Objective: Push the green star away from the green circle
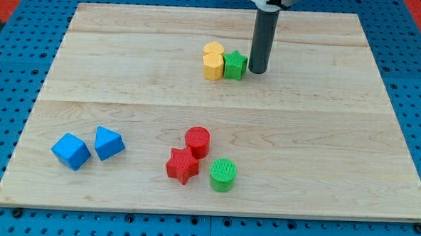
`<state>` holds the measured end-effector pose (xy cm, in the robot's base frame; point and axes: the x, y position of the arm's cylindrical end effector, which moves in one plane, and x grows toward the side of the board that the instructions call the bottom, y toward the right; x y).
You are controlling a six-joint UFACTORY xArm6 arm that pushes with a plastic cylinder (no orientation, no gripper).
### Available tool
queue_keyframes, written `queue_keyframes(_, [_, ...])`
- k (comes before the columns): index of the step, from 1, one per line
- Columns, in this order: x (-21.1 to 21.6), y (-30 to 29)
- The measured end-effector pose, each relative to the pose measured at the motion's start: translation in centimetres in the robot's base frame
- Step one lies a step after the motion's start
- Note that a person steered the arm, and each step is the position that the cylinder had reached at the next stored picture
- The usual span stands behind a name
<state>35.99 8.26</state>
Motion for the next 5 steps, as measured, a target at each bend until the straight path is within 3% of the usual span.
queue_keyframes(1, [3.8,5.1])
queue_keyframes(3, [21.3,6.0])
queue_keyframes(4, [24.7,-4.0])
queue_keyframes(5, [18.9,-9.2])
